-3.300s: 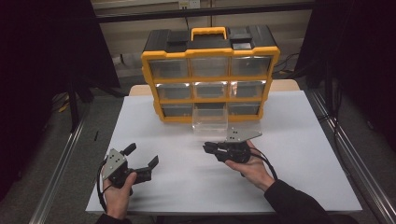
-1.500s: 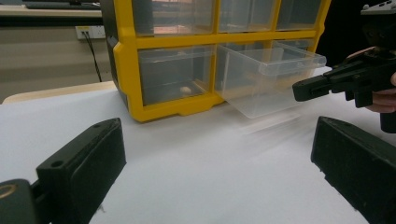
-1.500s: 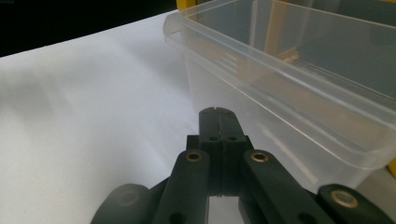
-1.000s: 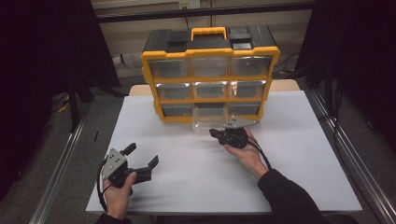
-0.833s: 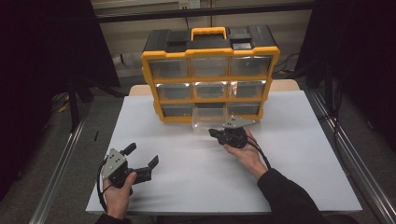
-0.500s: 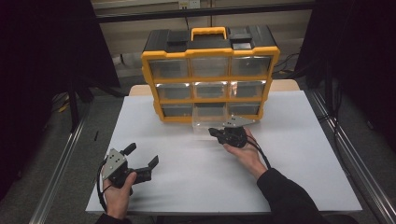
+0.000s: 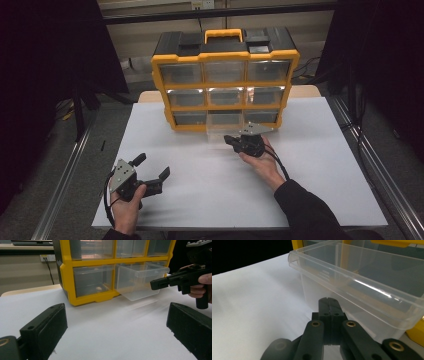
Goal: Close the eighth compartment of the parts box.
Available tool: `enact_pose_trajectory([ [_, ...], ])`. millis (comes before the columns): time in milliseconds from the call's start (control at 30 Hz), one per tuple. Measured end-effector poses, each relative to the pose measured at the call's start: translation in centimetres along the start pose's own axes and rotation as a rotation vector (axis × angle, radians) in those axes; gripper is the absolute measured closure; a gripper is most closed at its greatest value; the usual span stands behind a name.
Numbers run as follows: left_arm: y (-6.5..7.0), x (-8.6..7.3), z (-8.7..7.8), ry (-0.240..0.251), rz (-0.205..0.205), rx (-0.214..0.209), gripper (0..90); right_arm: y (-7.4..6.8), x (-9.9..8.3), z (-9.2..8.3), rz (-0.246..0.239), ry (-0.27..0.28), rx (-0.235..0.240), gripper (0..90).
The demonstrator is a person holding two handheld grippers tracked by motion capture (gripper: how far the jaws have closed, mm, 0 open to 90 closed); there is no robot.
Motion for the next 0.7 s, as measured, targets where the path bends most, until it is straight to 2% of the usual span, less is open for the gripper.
enact_pose_trajectory([
  [700, 0.07, 0.01, 0.03, 0.004, -0.004, -0.002, 2.9, 0.27, 0.13, 0.83, 0.023, 0.012, -0.026, 90.0],
])
Point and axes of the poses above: each handheld gripper's, and its own axes: z roughly forward along the jaws, x roughly out of its top, y roughly to its right, the point moved 10 cm from there along z, roughly forward along the jaws, and after that the axes turned 15 degrees about -z, right-handed, at the moved point
